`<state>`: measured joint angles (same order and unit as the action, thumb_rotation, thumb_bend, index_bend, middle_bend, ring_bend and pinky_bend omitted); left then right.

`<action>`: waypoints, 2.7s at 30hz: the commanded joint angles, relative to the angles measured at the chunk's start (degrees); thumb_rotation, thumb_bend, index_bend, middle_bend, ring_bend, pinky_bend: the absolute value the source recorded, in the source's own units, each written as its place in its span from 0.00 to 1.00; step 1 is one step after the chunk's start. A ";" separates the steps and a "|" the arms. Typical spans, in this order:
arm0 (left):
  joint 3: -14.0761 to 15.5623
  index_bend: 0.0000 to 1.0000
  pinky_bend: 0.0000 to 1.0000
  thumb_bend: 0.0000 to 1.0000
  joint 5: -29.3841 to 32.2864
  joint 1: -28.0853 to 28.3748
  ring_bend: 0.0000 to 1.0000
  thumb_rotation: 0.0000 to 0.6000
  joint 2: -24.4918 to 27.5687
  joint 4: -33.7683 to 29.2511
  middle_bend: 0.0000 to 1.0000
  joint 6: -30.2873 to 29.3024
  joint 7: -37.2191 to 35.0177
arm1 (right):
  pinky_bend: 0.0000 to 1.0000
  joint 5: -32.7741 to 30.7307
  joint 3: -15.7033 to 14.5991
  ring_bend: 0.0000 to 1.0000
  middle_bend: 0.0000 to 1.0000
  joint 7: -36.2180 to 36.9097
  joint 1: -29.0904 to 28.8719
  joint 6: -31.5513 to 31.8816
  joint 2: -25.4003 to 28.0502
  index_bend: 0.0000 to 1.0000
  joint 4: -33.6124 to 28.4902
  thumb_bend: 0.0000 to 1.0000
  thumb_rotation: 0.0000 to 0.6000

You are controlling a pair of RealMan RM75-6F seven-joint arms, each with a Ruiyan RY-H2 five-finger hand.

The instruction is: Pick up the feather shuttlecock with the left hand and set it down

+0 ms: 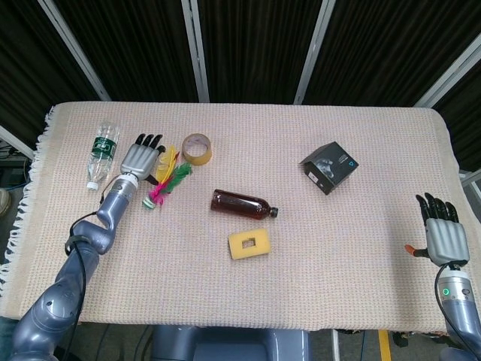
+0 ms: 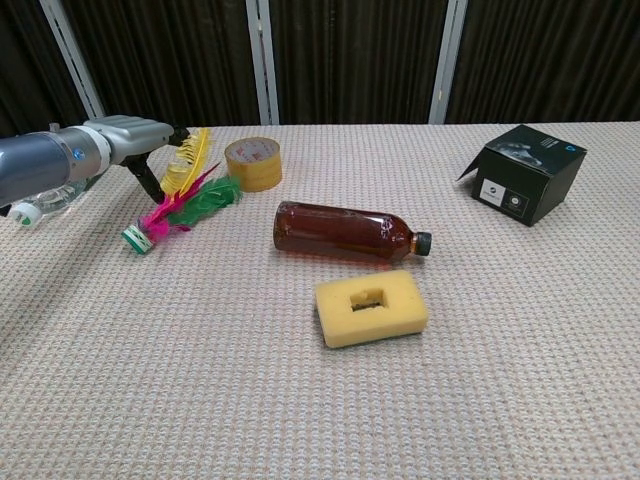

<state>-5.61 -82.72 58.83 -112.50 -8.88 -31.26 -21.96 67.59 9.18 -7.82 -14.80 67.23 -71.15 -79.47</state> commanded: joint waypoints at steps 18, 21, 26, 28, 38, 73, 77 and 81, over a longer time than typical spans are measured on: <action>3.80 0.26 0.00 0.07 -4.24 -4.08 0.00 0.84 3.44 -8.93 0.00 -12.78 -19.02 | 0.00 0.96 -0.81 0.00 0.00 0.22 -0.10 -0.11 0.21 0.00 -0.66 0.07 1.00; 3.56 0.26 0.00 0.05 -4.08 -5.32 0.00 0.84 4.42 -11.35 0.00 -15.41 -21.79 | 0.00 1.37 -0.96 0.00 0.00 0.27 -0.02 0.20 0.33 0.00 -0.96 0.07 1.00; 1.87 0.28 0.00 0.05 -2.05 -7.45 0.00 0.83 4.76 -15.30 0.00 -17.56 -21.33 | 0.00 1.85 -1.20 0.00 0.00 0.60 0.08 0.37 0.60 0.00 -1.47 0.07 1.00; 1.35 0.29 0.00 0.05 -1.32 -8.58 0.00 0.84 4.75 -16.98 0.00 -18.82 -18.97 | 0.00 2.01 -1.28 0.00 0.00 0.83 0.08 0.30 0.72 0.00 -1.64 0.07 1.00; -1.36 0.36 0.00 0.08 2.45 -11.82 0.00 0.84 3.02 -20.84 0.00 -21.12 -8.00 | 0.00 3.53 -1.96 0.00 0.00 2.10 0.24 0.42 1.53 0.00 -2.66 0.07 1.00; -2.41 0.73 0.00 0.29 0.51 -10.09 0.00 0.85 -10.00 -7.56 0.06 -30.33 -24.06 | 0.00 2.98 -2.23 0.00 0.00 2.67 -0.04 -0.77 1.54 0.00 -1.96 0.07 1.00; 1.32 0.70 0.00 0.27 -2.98 -15.18 0.00 0.84 -6.93 -10.71 0.06 -37.84 -26.72 | 0.00 3.12 -2.25 0.00 0.00 2.49 0.13 -0.26 1.62 0.00 -2.24 0.07 1.00; 3.75 0.68 0.00 0.26 -5.31 -18.92 0.00 0.84 -3.83 -14.66 0.06 -43.36 -28.45 | 0.00 3.66 -2.53 0.00 0.00 1.82 0.31 0.40 1.53 0.00 -2.75 0.07 1.00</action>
<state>-3.97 -85.96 42.69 -118.76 -20.64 -71.26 -48.60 71.12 6.73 -5.83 -14.53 67.50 -69.59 -82.10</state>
